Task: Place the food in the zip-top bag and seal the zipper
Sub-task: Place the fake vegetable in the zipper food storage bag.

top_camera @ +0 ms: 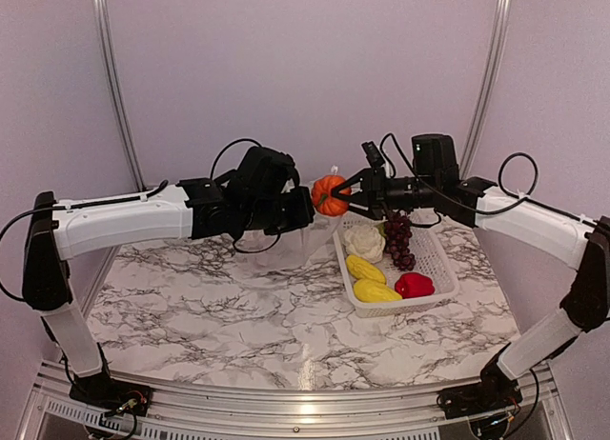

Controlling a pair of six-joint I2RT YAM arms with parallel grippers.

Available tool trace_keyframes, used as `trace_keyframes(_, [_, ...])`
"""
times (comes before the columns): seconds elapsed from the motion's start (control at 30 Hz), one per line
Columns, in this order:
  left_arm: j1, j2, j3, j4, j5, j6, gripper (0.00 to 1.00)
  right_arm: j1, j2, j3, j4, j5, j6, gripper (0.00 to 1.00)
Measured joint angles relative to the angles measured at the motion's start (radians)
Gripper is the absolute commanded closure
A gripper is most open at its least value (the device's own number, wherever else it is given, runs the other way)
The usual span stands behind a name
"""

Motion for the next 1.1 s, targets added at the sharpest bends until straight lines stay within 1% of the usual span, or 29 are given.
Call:
trace_keyframes(0.1, [0.004, -0.027, -0.043, 0.051, -0.006, -0.017, 1.00, 0.002, 0.016, 0.000, -0.021, 0.011, 0.007, 0.77])
trace_keyframes(0.23, [0.009, -0.032, -0.047, 0.075, -0.014, -0.028, 1.00, 0.006, 0.035, 0.000, -0.069, 0.050, 0.014, 0.76])
trace_keyframes(0.37, [0.010, -0.032, -0.047, 0.094, -0.012, -0.034, 1.00, 0.016, 0.043, 0.001, -0.135, 0.108, 0.015, 0.72])
trace_keyframes(0.4, [0.010, -0.032, -0.047, 0.097, -0.010, -0.037, 1.00, 0.019, 0.046, 0.004, -0.154, 0.125, 0.016, 0.70])
trace_keyframes(0.5, [0.010, -0.032, -0.047, 0.100, 0.006, -0.047, 1.00, 0.032, 0.064, 0.032, -0.194, 0.160, 0.018, 0.53])
trace_keyframes(0.63, [0.010, -0.032, -0.047, 0.102, 0.021, -0.050, 1.00, 0.051, 0.117, 0.112, -0.237, 0.177, 0.014, 0.35])
trace_keyframes(0.7, [0.010, -0.032, -0.047, 0.102, 0.021, -0.050, 1.00, 0.058, 0.147, 0.159, -0.254, 0.177, 0.010, 0.33])
trace_keyframes(0.77, [0.010, -0.032, -0.047, 0.101, 0.020, -0.050, 1.00, 0.061, 0.159, 0.184, -0.265, 0.176, 0.005, 0.28])
trace_keyframes(0.97, [0.013, -0.032, -0.047, 0.076, -0.015, -0.050, 1.00, 0.061, 0.143, 0.221, -0.304, 0.188, 0.000, 0.26])
trace_keyframes(1.1, [0.027, -0.056, -0.083, 0.049, -0.042, -0.051, 1.00, 0.061, 0.111, 0.222, -0.318, 0.193, 0.002, 0.27])
